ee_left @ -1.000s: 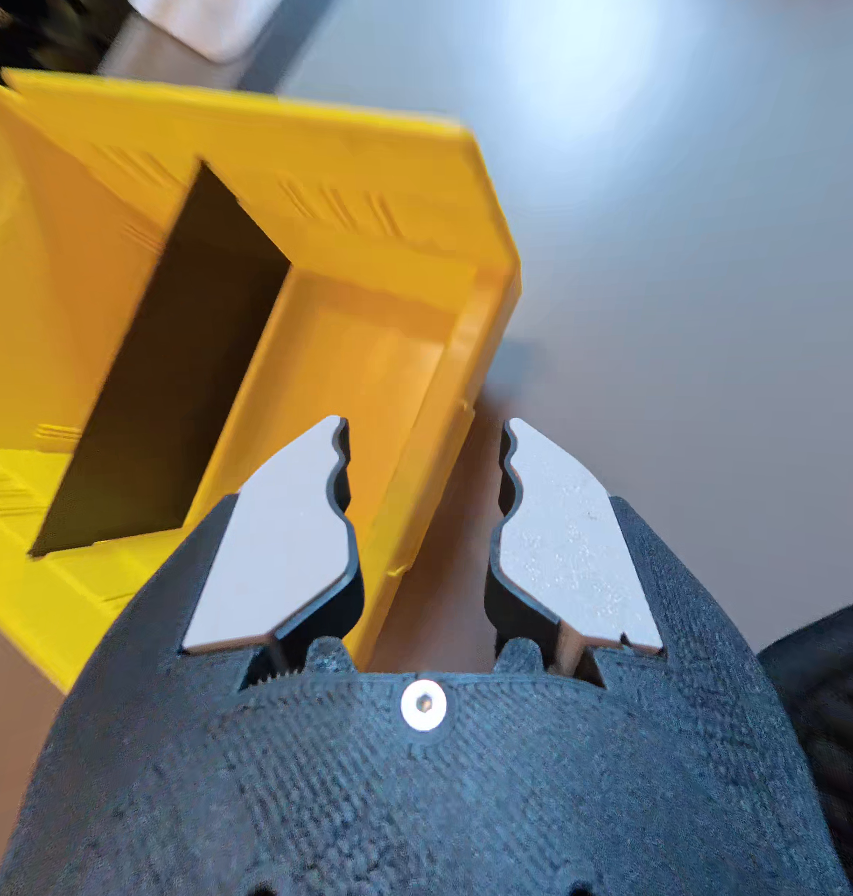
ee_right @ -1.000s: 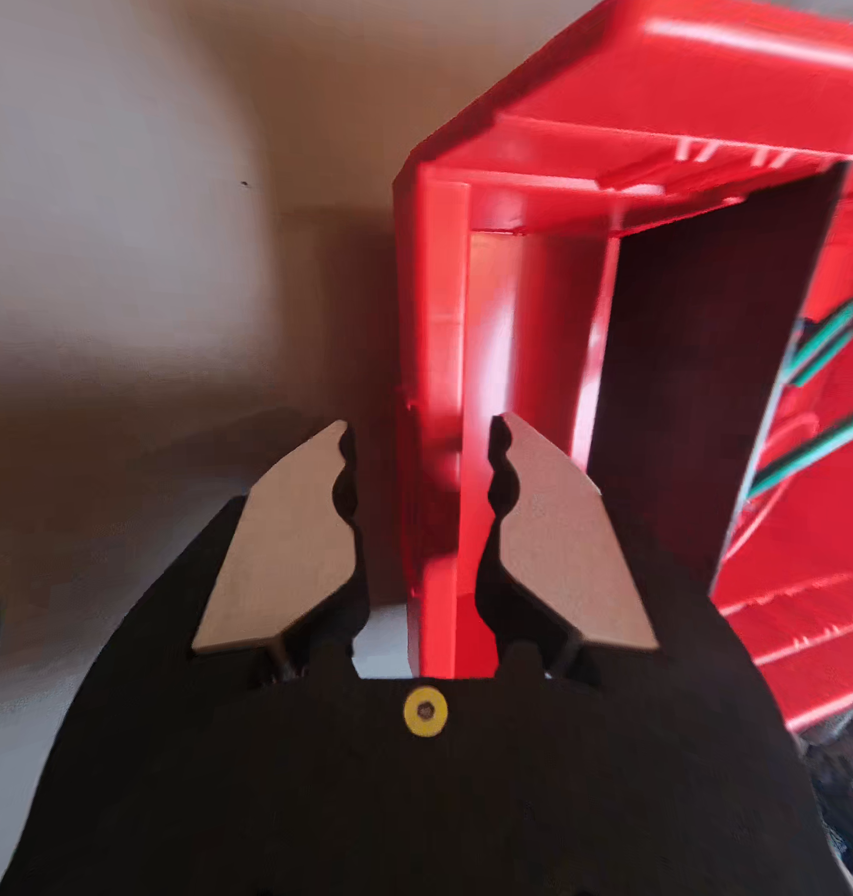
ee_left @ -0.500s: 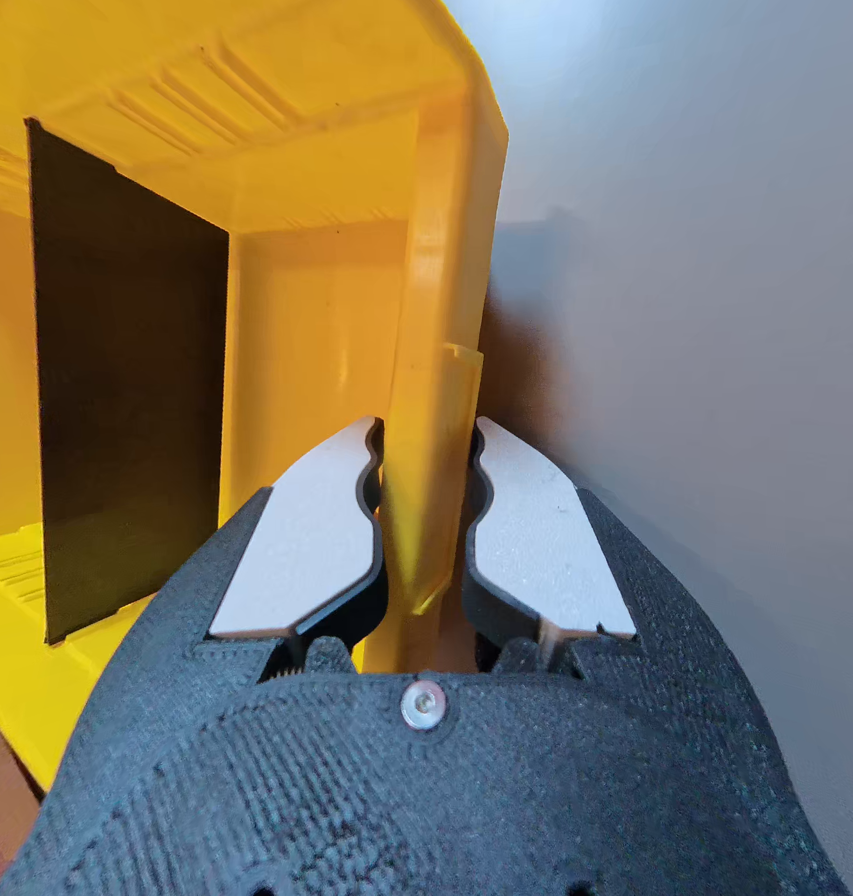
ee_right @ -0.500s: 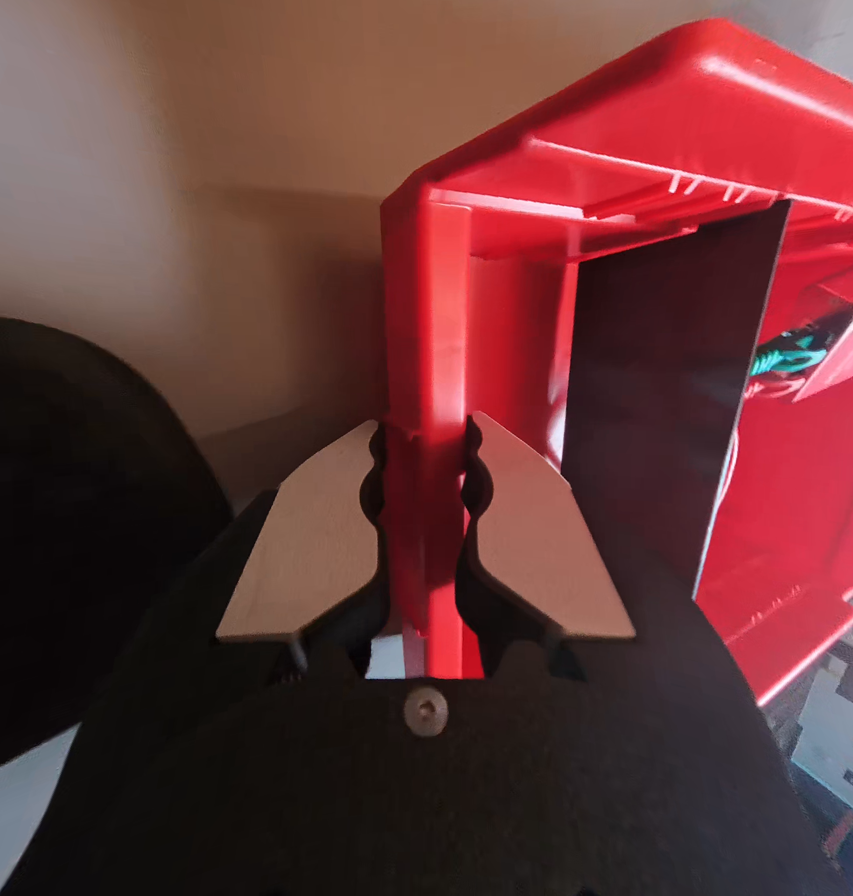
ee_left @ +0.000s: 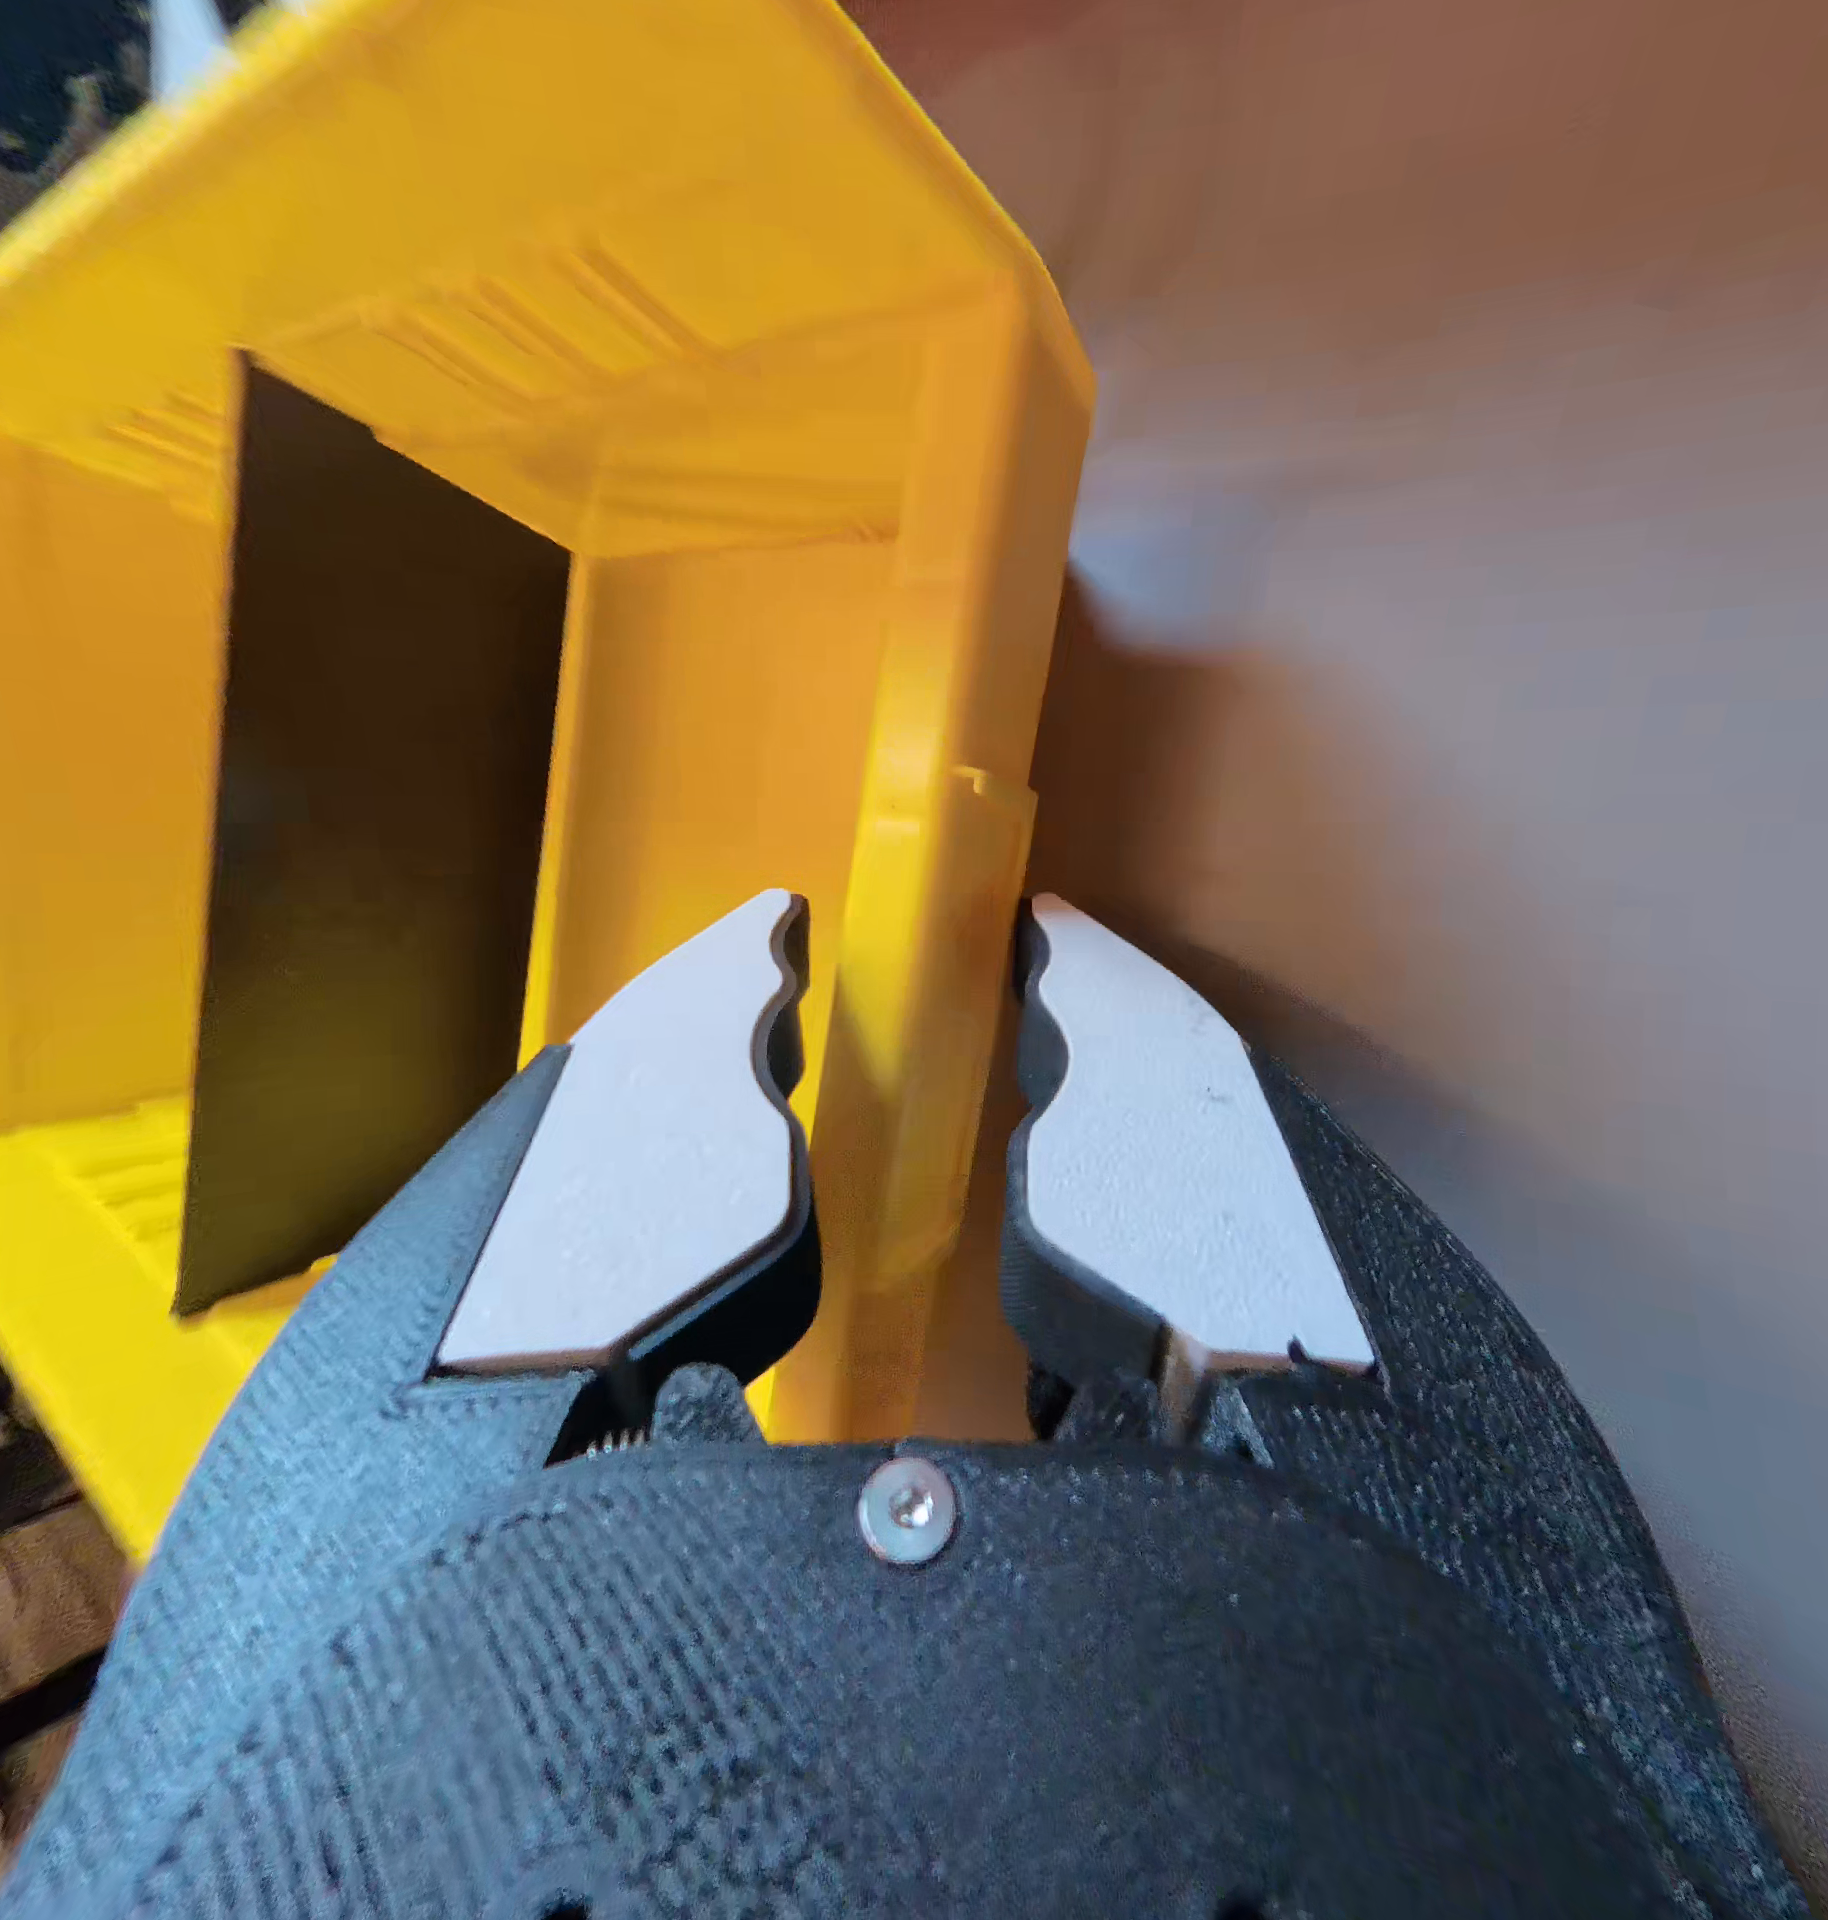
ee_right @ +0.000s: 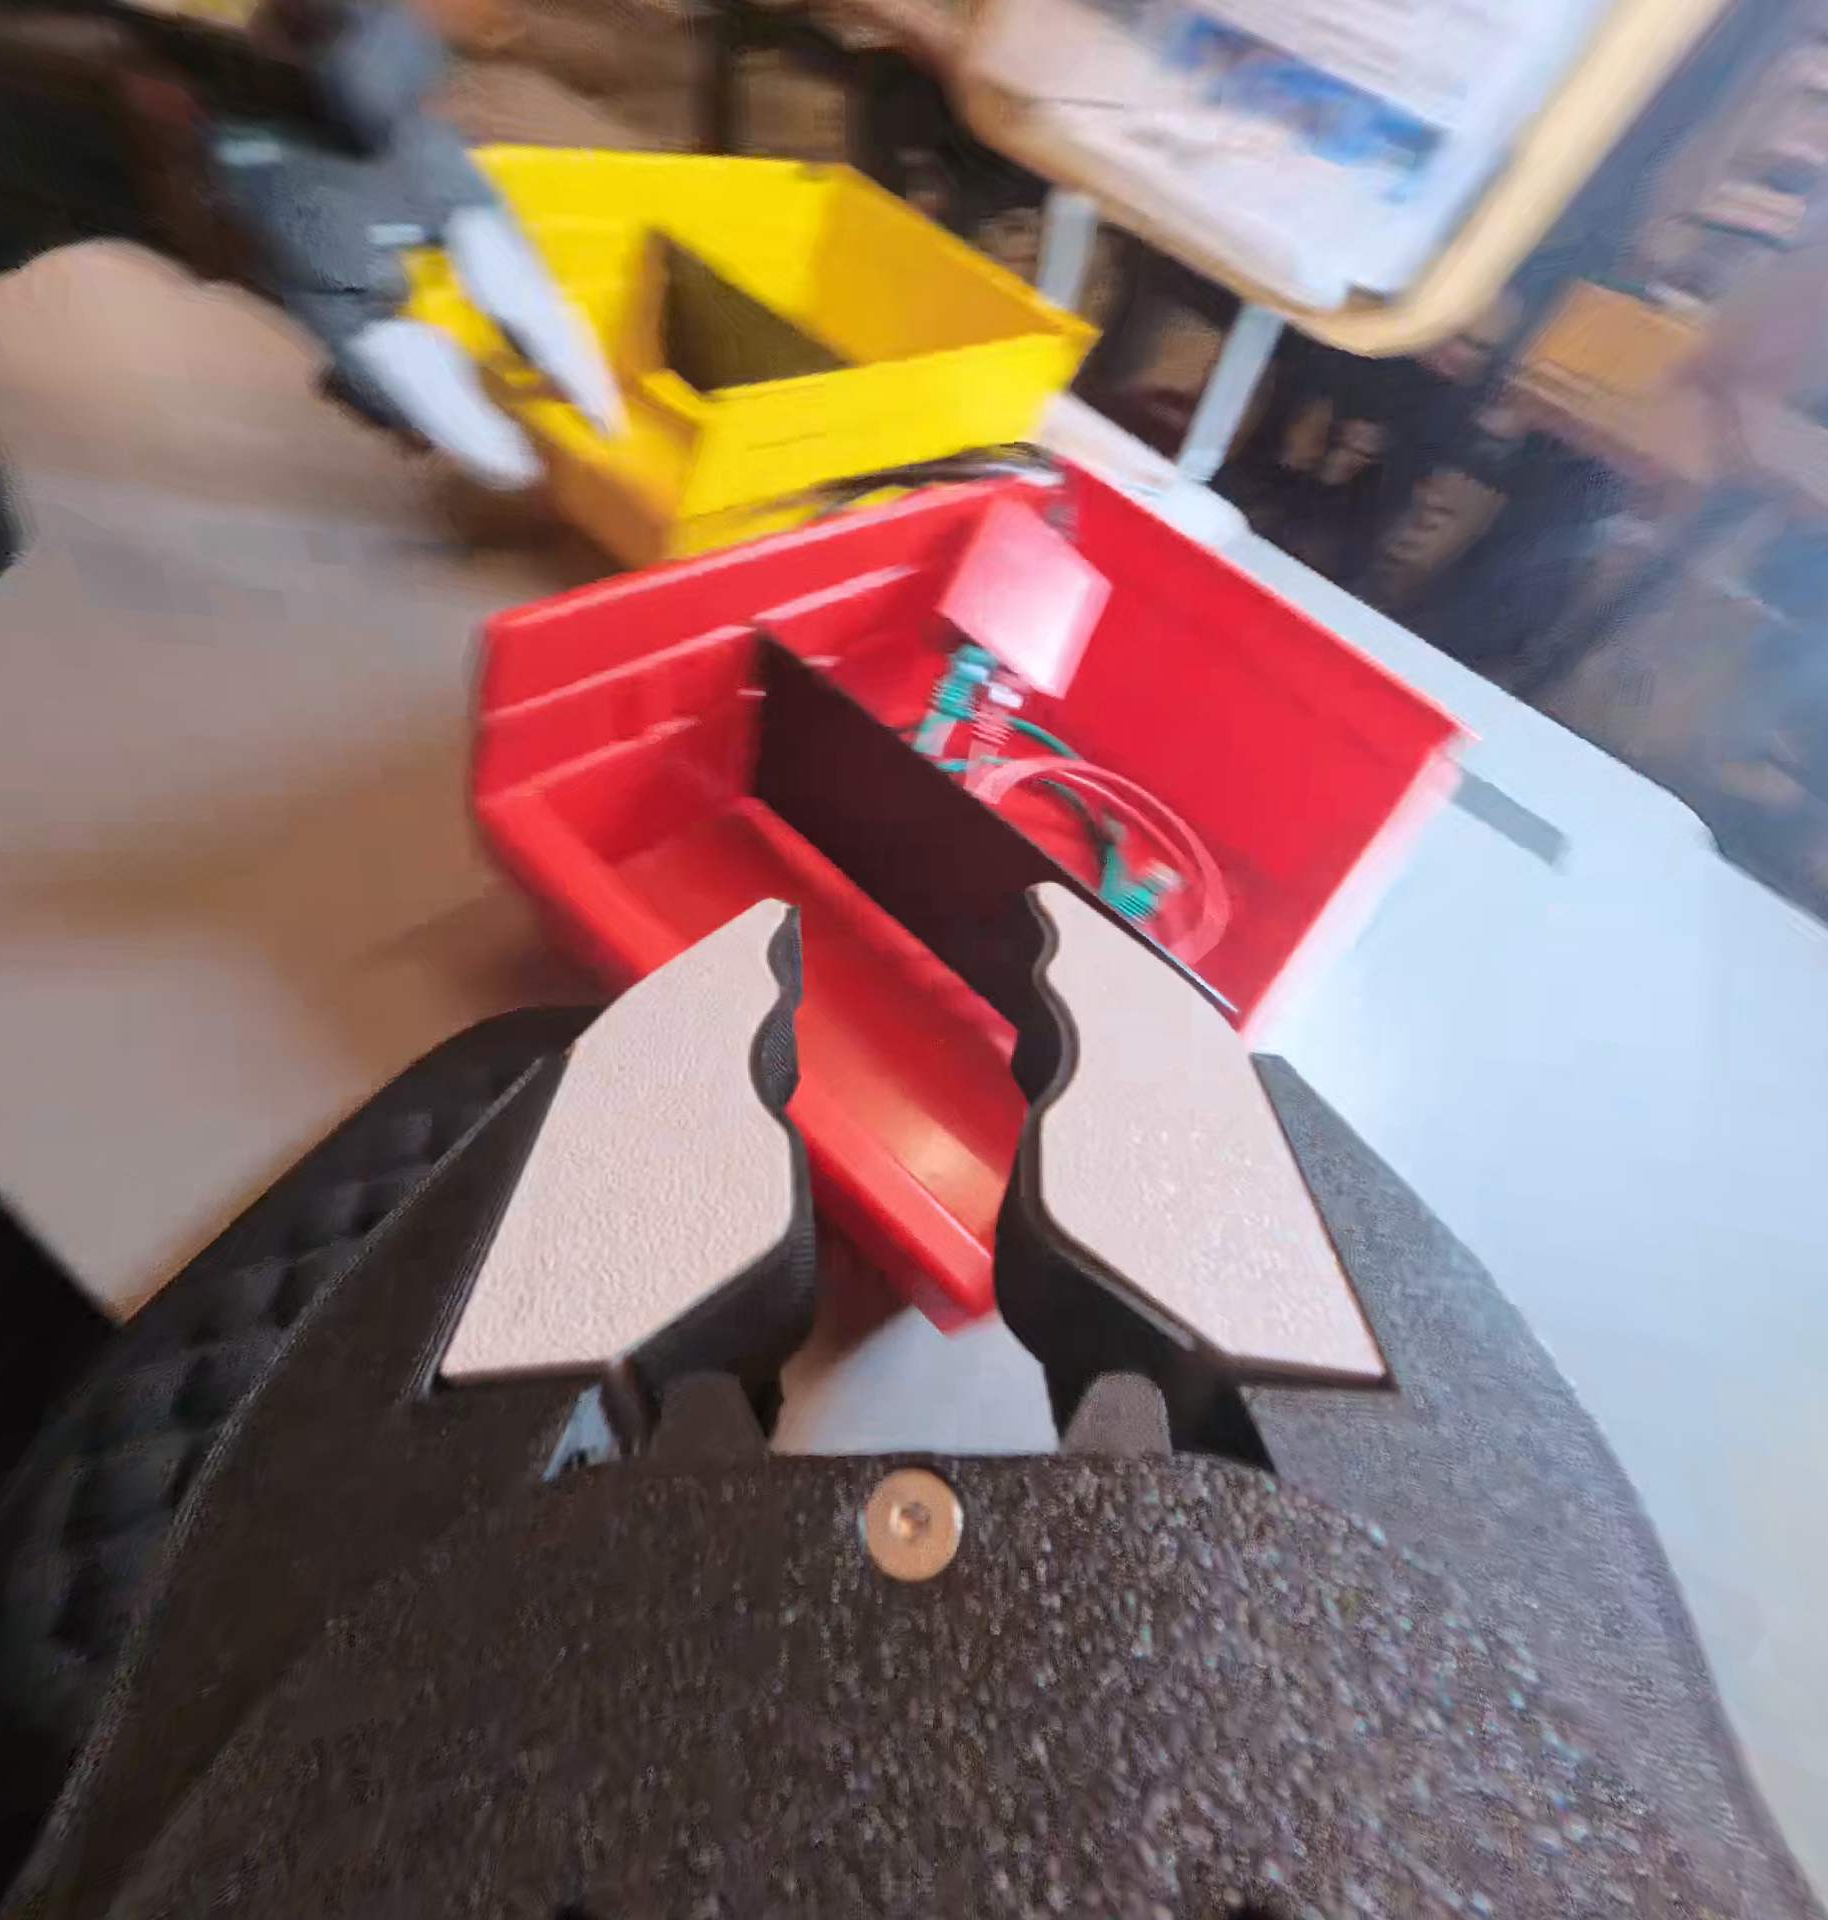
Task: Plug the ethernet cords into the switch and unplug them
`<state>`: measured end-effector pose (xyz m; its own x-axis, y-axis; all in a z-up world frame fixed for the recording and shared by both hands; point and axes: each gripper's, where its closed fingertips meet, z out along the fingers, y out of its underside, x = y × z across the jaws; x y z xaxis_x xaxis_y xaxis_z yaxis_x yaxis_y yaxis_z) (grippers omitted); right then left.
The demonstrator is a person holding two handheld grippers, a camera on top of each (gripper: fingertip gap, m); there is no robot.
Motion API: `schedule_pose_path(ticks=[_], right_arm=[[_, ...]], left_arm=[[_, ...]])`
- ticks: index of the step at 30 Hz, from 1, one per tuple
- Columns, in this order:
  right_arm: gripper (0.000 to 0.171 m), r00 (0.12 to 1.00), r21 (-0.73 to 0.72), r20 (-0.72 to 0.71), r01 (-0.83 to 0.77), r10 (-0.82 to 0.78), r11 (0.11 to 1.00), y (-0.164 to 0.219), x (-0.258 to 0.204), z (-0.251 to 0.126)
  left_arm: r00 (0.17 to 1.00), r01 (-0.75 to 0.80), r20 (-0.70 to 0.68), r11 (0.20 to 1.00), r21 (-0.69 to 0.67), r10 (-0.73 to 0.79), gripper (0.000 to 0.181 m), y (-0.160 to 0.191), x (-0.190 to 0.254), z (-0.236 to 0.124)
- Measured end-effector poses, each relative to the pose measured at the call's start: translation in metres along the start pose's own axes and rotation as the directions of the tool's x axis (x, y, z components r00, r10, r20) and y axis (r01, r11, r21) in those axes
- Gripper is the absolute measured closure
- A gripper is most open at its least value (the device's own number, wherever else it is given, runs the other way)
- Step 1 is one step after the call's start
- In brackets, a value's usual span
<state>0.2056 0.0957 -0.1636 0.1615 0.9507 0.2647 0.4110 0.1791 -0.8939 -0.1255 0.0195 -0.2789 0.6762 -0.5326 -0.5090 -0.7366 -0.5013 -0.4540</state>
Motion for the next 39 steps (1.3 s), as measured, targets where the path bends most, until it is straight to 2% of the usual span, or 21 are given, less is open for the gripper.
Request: schedule_pose_path(ticks=[3,4,6,8,10,13,14,15,17,21,23,25,30,34,39], right_arm=[[0.126,0.956,0.049,-0.168,-0.236,0.241,0.971,0.028,0.045,-0.023],[0.122,0.933,0.055,-0.204,-0.291,0.296,0.955,0.041,0.054,-0.026],[0.116,0.896,0.063,-0.21,-0.387,0.391,0.92,0.06,0.059,-0.02],[0.113,0.869,0.071,-0.161,-0.463,0.468,0.883,0.067,0.053,-0.002],[0.116,0.861,0.039,-0.202,-0.468,0.466,0.883,0.075,0.053,0.016],[0.135,0.863,0.048,-0.28,-0.426,0.422,0.903,0.078,0.056,0.026],[0.147,0.854,0.075,-0.285,-0.433,0.435,0.898,0.075,0.055,0.026],[0.15,0.842,0.095,-0.303,-0.439,0.446,0.893,0.074,0.056,0.025],[0.162,0.834,0.113,-0.355,-0.41,0.422,0.905,0.074,0.059,0.02],[0.162,0.836,0.12,-0.431,-0.321,0.34,0.94,0.067,0.056,0.009],[0.162,0.83,0.138,-0.481,-0.247,0.283,0.959,0.053,0.054,-0.004],[0.163,0.825,0.156,-0.513,-0.18,0.236,0.971,0.029,0.053,-0.018],[0.16,0.861,0.287,-0.45,-0.113,0.238,0.951,-0.056,0.041,-0.029],[0.159,0.913,0.38,-0.354,-0.058,0.203,0.923,-0.136,0.021,-0.003],[0.159,0.969,0.431,-0.191,-0.063,0.159,0.9,-0.213,-0.028,0.061]], left_arm=[[0.977,0.175,0.092,0.971,0.164,-0.191,0.146,-0.028,-0.008,-0.043],[0.955,0.269,0.056,0.93,0.252,-0.292,0.146,-0.044,-0.001,-0.06],[0.857,0.504,-0.118,0.772,0.387,-0.501,0.145,-0.082,0.023,-0.086],[0.737,0.673,-0.303,0.611,0.417,-0.605,0.138,-0.123,0.057,-0.093],[0.675,0.732,-0.348,0.534,0.423,-0.65,0.127,-0.157,0.084,-0.081],[0.663,0.742,-0.324,0.535,0.404,-0.675,0.112,-0.192,0.112,-0.045],[0.648,0.754,-0.322,0.525,0.395,-0.69,0.111,-0.199,0.116,-0.034],[0.644,0.754,-0.293,0.523,0.397,-0.707,0.114,-0.203,0.116,-0.024],[0.672,0.716,-0.179,0.568,0.406,-0.719,0.126,-0.2,0.11,-0.005],[0.715,0.672,-0.126,0.628,0.392,-0.687,0.142,-0.2,0.104,-0.005],[0.752,0.621,-0.082,0.661,0.421,-0.654,0.15,-0.201,0.104,-0.013],[0.774,0.581,-0.06,0.67,0.461,-0.63,0.15,-0.208,0.1,-0.03],[0.774,0.473,0.067,0.644,0.601,-0.63,0.153,-0.211,0.054,-0.115],[0.72,0.407,0.21,0.648,0.644,-0.661,0.153,-0.181,0.014,-0.187],[0.593,0.408,0.348,0.643,0.648,-0.726,0.154,-0.11,-0.023,-0.26]])
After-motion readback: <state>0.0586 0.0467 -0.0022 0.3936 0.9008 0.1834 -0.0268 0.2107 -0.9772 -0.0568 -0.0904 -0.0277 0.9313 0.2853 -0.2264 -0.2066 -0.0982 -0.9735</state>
